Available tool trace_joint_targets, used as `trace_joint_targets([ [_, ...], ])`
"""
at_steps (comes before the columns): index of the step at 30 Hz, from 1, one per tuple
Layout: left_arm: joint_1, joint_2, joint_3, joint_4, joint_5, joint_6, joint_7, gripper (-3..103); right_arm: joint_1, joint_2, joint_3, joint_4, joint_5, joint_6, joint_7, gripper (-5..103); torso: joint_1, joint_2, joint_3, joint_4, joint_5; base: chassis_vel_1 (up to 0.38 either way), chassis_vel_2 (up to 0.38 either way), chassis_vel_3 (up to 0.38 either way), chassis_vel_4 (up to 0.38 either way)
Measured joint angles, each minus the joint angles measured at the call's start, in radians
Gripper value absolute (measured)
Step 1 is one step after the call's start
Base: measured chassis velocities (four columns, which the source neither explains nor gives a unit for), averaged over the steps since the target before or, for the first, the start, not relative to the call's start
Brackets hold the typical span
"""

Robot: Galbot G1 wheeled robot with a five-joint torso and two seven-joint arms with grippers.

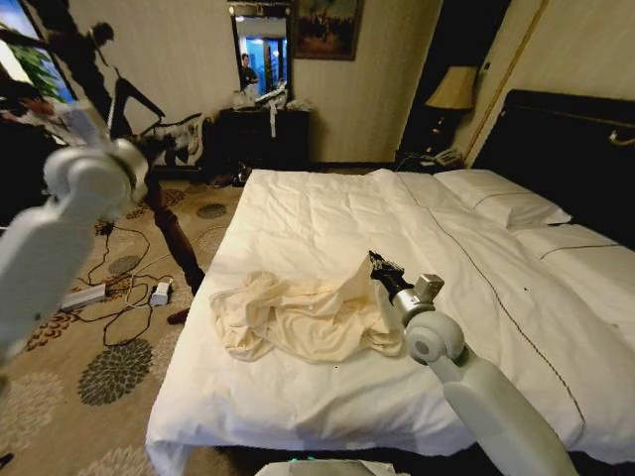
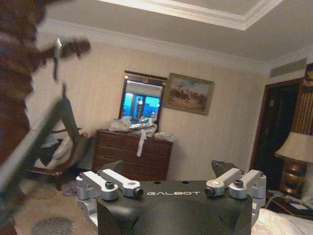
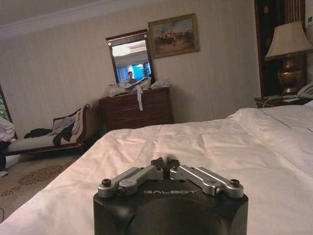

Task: Pick up the clothes from the bed and hang them on the clothes hanger.

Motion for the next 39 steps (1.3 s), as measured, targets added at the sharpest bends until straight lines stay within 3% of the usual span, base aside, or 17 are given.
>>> trace_joint_targets([
  [3,-0.062,0.01,0.025,0.033,-0.015,0.039,-0.02,100,0.0,0.001,0.0,0.002,0.0,0.001,0.0,0,0.0,0.0,0.0,0.0013,-0.0012,0.0,0.0,0.0,0.0],
  [5,-0.162,0.02,0.069,0.084,-0.032,0.126,-0.096,100,0.002,0.005,-0.003,0.002,-0.001,0.001,-0.001,0,0.0,0.0,0.0,0.0017,-0.0013,0.0,0.0,0.0,0.0],
  [6,-0.162,0.02,0.069,0.084,-0.032,0.126,-0.096,100,0.002,0.005,-0.003,0.002,-0.001,0.001,-0.001,0,0.0,0.0,0.0,0.0017,-0.0013,0.0,0.0,0.0,0.0],
  [7,-0.202,0.027,0.084,0.101,-0.045,0.174,-0.134,100,0.003,0.006,-0.005,0.001,-0.002,0.001,-0.001,0,0.0,0.0,0.0,0.0009,-0.0009,0.0,0.0,0.0,0.0],
  [9,-0.265,0.041,0.122,0.125,-0.058,0.213,-0.197,100,0.003,0.007,-0.007,0.0,-0.004,0.001,0.0,0,0.0,0.0,0.0,0.0002,-0.0003,0.0,0.0,0.0,0.0],
  [15,-0.319,0.034,0.176,0.211,-0.075,0.221,-0.271,100,0.001,0.005,-0.008,0.006,-0.005,0.001,0.0,0,0.0,0.0,0.0,0.0012,-0.0013,0.0,0.0,0.0,0.0],
  [20,-0.294,0.013,0.17,0.261,-0.124,0.221,-0.309,100,-0.009,-0.005,0.001,0.016,-0.004,0.001,0.001,0,0.0,0.0,0.0,-0.0002,-0.0007,0.0,0.0,0.0,0.0],
  [25,-0.269,-0.009,0.156,0.302,-0.138,0.218,-0.295,100,-0.008,-0.008,0.006,0.024,0.025,-0.004,0.012,0,0.0,0.0,0.0,0.0012,-0.0012,0.0,0.0,0.0,0.0],
  [31,-0.256,-0.034,0.148,0.33,-0.13,0.216,-0.294,101,-0.008,-0.005,0.005,0.019,0.026,-0.005,0.015,0,0.0,0.0,0.0,0.0,-0.0007,0.0,0.0,0.0,0.0],
  [33,-0.254,-0.039,0.148,0.344,-0.127,0.215,-0.292,98,-0.01,-0.004,0.004,0.019,0.022,-0.005,0.015,0,0.0,0.0,0.0,0.0004,-0.0008,0.0,0.0,0.0,0.0],
  [34,-0.251,-0.04,0.147,0.355,-0.126,0.215,-0.286,89,-0.013,-0.005,0.002,0.019,0.019,-0.005,0.015,0,0.0,0.0,0.0,0.0009,-0.0009,0.0,0.0,0.0,0.0],
  [36,-0.249,-0.04,0.145,0.359,-0.125,0.215,-0.281,89,-0.016,-0.008,0.002,0.019,0.015,-0.005,0.015,0,0.0,0.0,0.0,0.0011,-0.001,0.0,0.0,0.0,0.0],
  [39,-0.236,-0.04,0.135,0.358,-0.125,0.214,-0.273,73,-0.02,-0.012,-0.001,0.018,0.007,-0.004,0.013,0,0.0,0.0,0.0,0.0004,-0.0008,0.0,0.0,0.0,0.0],
])
